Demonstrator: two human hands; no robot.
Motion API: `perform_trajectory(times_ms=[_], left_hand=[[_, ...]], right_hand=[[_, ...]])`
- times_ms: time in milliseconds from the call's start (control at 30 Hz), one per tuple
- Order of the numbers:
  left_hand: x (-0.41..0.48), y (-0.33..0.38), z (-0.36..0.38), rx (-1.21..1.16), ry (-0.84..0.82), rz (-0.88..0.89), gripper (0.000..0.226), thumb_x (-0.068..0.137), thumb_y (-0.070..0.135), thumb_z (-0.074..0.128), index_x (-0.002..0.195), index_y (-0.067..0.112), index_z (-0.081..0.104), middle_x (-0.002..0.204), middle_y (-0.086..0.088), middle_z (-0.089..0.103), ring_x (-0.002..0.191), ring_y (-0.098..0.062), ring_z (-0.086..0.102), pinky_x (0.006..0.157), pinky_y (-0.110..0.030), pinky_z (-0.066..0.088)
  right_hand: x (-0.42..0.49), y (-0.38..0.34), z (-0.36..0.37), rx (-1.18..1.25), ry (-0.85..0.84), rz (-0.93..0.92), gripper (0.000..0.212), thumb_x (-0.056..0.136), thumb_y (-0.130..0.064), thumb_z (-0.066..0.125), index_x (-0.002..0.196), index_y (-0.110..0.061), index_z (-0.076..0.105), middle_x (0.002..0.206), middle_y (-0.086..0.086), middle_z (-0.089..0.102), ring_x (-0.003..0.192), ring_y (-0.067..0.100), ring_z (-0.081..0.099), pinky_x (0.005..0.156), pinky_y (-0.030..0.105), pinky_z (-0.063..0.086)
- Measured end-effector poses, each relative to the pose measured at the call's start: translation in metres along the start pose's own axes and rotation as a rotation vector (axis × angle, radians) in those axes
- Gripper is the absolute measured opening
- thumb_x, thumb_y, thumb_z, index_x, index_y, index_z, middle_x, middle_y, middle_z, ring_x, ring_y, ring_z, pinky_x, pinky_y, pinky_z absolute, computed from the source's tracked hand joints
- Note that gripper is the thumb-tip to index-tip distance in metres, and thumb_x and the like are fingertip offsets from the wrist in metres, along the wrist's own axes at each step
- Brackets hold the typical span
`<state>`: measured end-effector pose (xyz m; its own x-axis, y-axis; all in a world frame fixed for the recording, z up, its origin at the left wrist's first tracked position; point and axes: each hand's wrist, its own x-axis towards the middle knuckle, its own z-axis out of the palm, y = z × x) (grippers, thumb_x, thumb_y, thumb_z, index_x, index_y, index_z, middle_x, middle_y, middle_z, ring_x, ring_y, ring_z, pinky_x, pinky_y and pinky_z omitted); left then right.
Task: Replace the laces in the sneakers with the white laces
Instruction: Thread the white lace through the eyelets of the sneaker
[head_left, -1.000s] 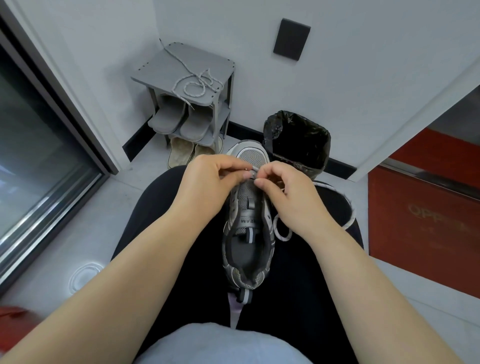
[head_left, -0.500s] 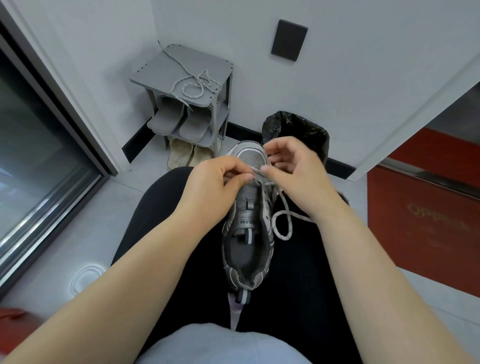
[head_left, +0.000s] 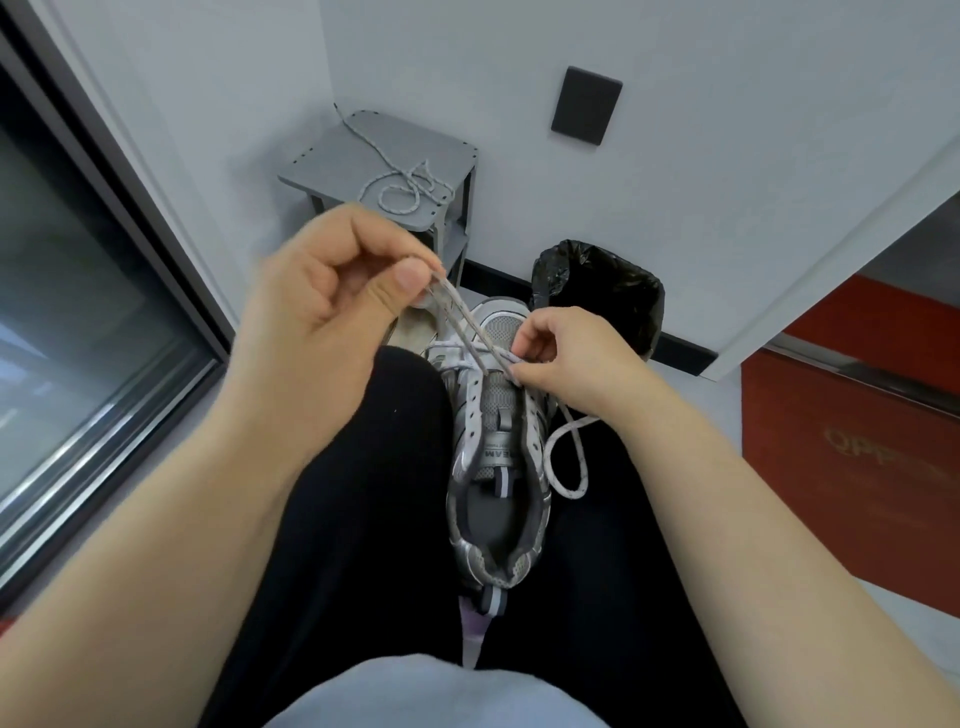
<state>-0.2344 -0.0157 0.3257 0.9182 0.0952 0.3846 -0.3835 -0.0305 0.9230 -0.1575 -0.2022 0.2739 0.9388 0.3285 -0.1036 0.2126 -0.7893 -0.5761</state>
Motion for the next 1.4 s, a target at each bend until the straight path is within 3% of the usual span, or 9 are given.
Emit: perform_trajectory(times_ms=[100,200,333,533,767,900,1067,1200,1400], left_hand=[[0.004,-0.017,0.002,-0.358,0.009,-0.323,0.018,0.097,0.008,0.038,0.081,0.012,0.047,0.089,-0.001,0.072,0.100,-0.019,0.066,0.089,-0.034,0.052],[0.006,-0.026,0.004,-0.444,-0.021,-0.500,0.025,0.099,0.007,0.029,0.079,0.012,0.041,0.058,0.001,0.054,0.058,-0.015,0.055,0.072,-0.034,0.057],[0.008,-0.039,0.010,0.145,-0.070,-0.664,0.019,0.098,0.010,0.033,0.084,0.015,0.046,0.056,0.005,0.039,0.051,-0.011,0.033,0.053,-0.026,0.040],[0.012,-0.028,0.028,1.162,-0.658,-0.436,0.035,0.094,0.041,0.041,0.076,0.013,0.052,0.072,-0.001,0.049,0.072,-0.018,0.046,0.065,-0.025,0.036],[0.008,0.029,-0.010,1.033,-1.074,-0.329,0.035,0.085,0.048,0.047,0.062,0.022,0.055,0.056,0.009,0.050,0.053,-0.003,0.046,0.056,-0.014,0.036],[0.020,0.015,-0.042,0.808,-0.734,-0.324,0.041,0.074,0.061,0.044,0.072,0.023,0.059,0.081,-0.001,0.059,0.064,-0.013,0.050,0.066,-0.029,0.043],[0.015,-0.018,-0.001,-0.029,-0.193,-0.525,0.035,0.098,0.019,0.035,0.069,0.010,0.052,0.086,-0.005,0.069,0.083,-0.020,0.061,0.086,-0.030,0.047],[-0.004,-0.011,0.019,-0.133,-0.209,-0.629,0.037,0.098,0.016,0.032,0.061,0.014,0.033,0.048,0.002,0.035,0.044,-0.011,0.038,0.072,-0.031,0.054],[-0.010,0.026,-0.045,0.186,-0.404,-0.750,0.046,0.094,0.022,0.045,0.050,0.015,0.032,0.042,0.003,0.024,0.038,-0.011,0.019,0.051,-0.026,0.042]], right_hand=[[-0.001,-0.004,-0.005,-0.109,-0.052,-0.035,0.010,0.080,-0.022,0.070,0.077,-0.020,0.060,0.070,-0.011,0.058,0.067,0.006,0.053,0.068,0.025,0.045],[-0.003,-0.015,-0.017,0.092,-0.026,-0.130,0.013,0.089,-0.022,0.059,0.078,-0.023,0.052,0.072,-0.010,0.062,0.067,0.003,0.055,0.065,0.018,0.041],[0.001,-0.018,-0.019,0.060,-0.084,-0.078,0.016,0.088,-0.029,0.060,0.079,-0.026,0.047,0.066,-0.009,0.053,0.059,0.006,0.048,0.057,0.021,0.038],[0.006,-0.010,-0.002,0.020,-0.170,0.051,0.030,0.069,-0.026,0.080,0.070,-0.025,0.050,0.064,-0.009,0.043,0.057,0.006,0.040,0.055,0.023,0.032],[0.007,-0.002,0.001,-0.011,-0.111,0.085,0.029,0.071,-0.024,0.079,0.072,-0.023,0.050,0.062,-0.007,0.048,0.054,0.007,0.043,0.053,0.023,0.035],[0.006,-0.006,-0.002,-0.061,-0.097,0.047,0.021,0.073,-0.024,0.076,0.078,-0.019,0.056,0.063,-0.008,0.051,0.057,0.007,0.046,0.059,0.026,0.040],[0.006,-0.006,-0.006,-0.071,-0.123,0.025,0.016,0.075,-0.015,0.072,0.076,-0.022,0.057,0.066,-0.009,0.052,0.060,0.009,0.050,0.056,0.022,0.038],[0.010,0.002,-0.001,-0.032,-0.113,0.091,0.025,0.072,-0.023,0.078,0.071,-0.025,0.053,0.069,-0.007,0.056,0.062,0.009,0.051,0.060,0.024,0.042],[0.009,0.003,0.005,-0.070,-0.044,0.095,0.025,0.071,-0.026,0.078,0.074,-0.025,0.053,0.071,-0.011,0.054,0.069,0.009,0.052,0.069,0.028,0.046]])
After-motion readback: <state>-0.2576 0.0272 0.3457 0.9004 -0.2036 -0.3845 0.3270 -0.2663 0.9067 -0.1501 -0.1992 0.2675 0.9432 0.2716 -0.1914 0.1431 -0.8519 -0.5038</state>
